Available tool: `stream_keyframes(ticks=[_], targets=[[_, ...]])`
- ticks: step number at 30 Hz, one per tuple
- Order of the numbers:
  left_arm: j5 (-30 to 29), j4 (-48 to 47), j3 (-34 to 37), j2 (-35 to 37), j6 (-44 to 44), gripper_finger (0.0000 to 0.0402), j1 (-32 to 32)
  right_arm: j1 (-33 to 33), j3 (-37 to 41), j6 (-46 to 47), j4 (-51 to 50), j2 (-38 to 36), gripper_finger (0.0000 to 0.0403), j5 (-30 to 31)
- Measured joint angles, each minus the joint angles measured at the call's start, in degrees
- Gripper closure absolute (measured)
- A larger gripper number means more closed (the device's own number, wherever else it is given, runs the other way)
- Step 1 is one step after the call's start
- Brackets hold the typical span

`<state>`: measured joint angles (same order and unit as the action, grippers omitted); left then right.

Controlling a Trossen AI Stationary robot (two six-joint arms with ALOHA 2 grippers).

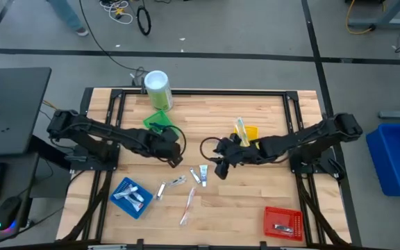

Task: Pick & Place Travel size toiletries
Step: Put the blue toothbrush into the yellow bin

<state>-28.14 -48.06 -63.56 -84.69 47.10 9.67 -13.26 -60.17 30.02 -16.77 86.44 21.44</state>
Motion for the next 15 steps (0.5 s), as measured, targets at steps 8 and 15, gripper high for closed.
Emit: stream_keyframes(ticks=[8, 15], targets=[[6.8, 11.45, 7.73, 2.31, -4.98, 0.0259, -3.49, 5.68, -1.06, 8.04, -6.48, 5.4, 0.0213, 0.44], [6.52, 10.05, 7.86, 7.19, -9.39, 0.0259, -5.68, 12.86, -1.15, 11.8, -10.28, 10.41, 0.0216, -6.39]])
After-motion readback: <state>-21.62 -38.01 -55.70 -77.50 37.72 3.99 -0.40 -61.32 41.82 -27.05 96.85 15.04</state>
